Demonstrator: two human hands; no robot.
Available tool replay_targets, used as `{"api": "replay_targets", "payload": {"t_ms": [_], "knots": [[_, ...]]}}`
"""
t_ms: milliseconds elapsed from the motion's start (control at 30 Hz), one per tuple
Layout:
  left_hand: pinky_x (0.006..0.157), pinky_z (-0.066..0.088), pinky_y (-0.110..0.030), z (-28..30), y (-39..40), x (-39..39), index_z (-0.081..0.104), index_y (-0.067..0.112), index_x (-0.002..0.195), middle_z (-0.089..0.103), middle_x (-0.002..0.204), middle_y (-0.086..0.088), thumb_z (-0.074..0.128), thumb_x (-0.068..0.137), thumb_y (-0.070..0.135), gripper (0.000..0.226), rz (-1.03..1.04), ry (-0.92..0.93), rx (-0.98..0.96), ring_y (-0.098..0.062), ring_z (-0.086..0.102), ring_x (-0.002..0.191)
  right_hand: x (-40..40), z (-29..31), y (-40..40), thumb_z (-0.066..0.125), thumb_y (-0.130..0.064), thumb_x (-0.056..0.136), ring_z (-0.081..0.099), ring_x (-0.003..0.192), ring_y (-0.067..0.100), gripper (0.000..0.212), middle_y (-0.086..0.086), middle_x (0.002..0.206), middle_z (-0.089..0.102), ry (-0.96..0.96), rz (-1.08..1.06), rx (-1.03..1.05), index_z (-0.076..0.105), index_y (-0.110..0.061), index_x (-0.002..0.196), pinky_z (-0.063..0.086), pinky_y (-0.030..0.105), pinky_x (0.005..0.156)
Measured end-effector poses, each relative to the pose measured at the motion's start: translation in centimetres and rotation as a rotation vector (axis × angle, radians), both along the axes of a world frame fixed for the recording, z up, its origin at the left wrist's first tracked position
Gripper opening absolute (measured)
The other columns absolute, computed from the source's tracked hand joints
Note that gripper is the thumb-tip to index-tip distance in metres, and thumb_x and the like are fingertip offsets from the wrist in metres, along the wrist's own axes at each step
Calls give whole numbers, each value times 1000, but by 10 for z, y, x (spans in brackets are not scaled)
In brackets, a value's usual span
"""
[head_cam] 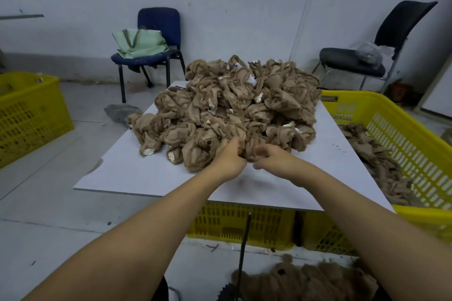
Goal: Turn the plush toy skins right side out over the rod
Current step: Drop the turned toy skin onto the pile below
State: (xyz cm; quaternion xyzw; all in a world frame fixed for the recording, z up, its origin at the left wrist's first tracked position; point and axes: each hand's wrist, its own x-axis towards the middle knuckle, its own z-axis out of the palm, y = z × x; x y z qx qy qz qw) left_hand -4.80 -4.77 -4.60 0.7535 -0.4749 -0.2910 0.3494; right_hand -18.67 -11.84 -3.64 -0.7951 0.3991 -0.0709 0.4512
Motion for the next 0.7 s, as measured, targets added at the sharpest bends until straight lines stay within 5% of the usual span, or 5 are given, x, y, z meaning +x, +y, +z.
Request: {"api": "replay_targets", "payload": {"t_ms": [200, 300, 400, 600, 700], "knots": [[58, 46, -21, -15, -39, 1, 40, 23, 150, 57, 129, 0, 52, 93, -3, 64, 218, 545, -67, -18, 59, 104, 43, -24, -17, 60, 0, 91, 52, 115, 23, 68, 10, 140, 49, -235, -233, 170, 33, -16, 151, 44, 24, 68], [56, 46, -19, -21, -52, 0, 39, 19, 152, 57, 140, -9, 57, 95, 1, 63, 363, 711, -154, -20, 59, 107, 61, -28, -13, 52, 0, 94, 58, 111, 24, 53, 11, 133, 58, -306, -289, 198, 46, -17, 144, 49, 27, 75], [45, 47, -13, -25, -57, 1, 50, 9, 144, 63, 128, -7, 56, 97, -2, 49, 419, 778, -229, -11, 61, 91, 68, -29, -14, 44, -1, 98, 60, 90, 16, 38, 14, 123, 64, -322, -333, 218, 56, -11, 133, 49, 20, 59], [52, 52, -15, -24, -44, 6, 71, 22, 93, 70, 91, 2, 56, 100, 6, 22, 313, 357, -349, -14, 67, 87, 65, -31, -16, 53, 1, 95, 64, 79, 10, 38, 5, 102, 68, -445, -377, 279, 53, -11, 131, 46, 11, 45], [60, 55, -31, -22, -33, 11, 58, 26, 109, 60, 76, 9, 60, 96, 8, 23, 430, 18, -446, -3, 60, 67, 60, -28, -13, 64, 3, 90, 63, 67, 4, 43, -2, 91, 61, -480, -370, 319, 48, -16, 125, 44, 11, 44]]}}
